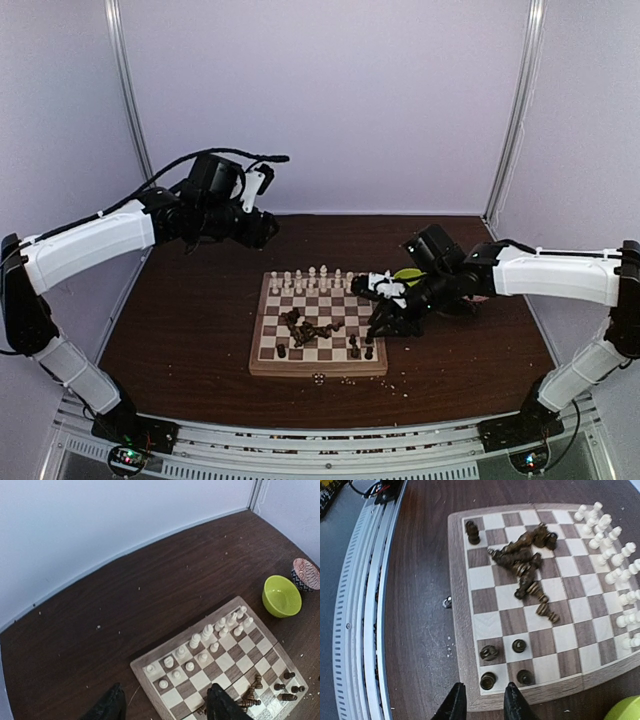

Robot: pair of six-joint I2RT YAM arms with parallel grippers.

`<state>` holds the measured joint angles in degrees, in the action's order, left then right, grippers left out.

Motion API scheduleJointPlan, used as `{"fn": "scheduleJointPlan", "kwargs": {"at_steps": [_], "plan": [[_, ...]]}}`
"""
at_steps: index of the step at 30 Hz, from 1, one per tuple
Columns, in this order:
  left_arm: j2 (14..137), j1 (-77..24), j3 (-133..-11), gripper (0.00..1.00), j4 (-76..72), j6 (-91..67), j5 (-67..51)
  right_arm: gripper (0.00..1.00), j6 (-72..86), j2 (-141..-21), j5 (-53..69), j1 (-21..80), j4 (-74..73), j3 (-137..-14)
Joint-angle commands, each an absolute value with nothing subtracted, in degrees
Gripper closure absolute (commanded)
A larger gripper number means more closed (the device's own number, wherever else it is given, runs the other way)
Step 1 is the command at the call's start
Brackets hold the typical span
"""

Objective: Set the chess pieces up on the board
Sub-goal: Place the rook at a8, then pick up the rook from the chessboard.

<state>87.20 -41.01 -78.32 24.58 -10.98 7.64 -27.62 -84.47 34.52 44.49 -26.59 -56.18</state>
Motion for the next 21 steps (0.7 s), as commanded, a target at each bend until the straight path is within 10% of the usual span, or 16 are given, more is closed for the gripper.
{"fn": "scheduleJointPlan", "kwargs": {"at_steps": [1, 21], "plan": [[88.6, -40.8, -77.0, 0.43, 37.4, -15.7, 6.8, 0.71, -23.7, -83.3, 35.5, 41.6, -29.0, -59.3], [84.7, -34.5, -61.0, 0.48, 30.0, -22.0, -1.3, 0.71, -20.2, -112.4, 26.2, 46.3, -46.7, -98.2]]}}
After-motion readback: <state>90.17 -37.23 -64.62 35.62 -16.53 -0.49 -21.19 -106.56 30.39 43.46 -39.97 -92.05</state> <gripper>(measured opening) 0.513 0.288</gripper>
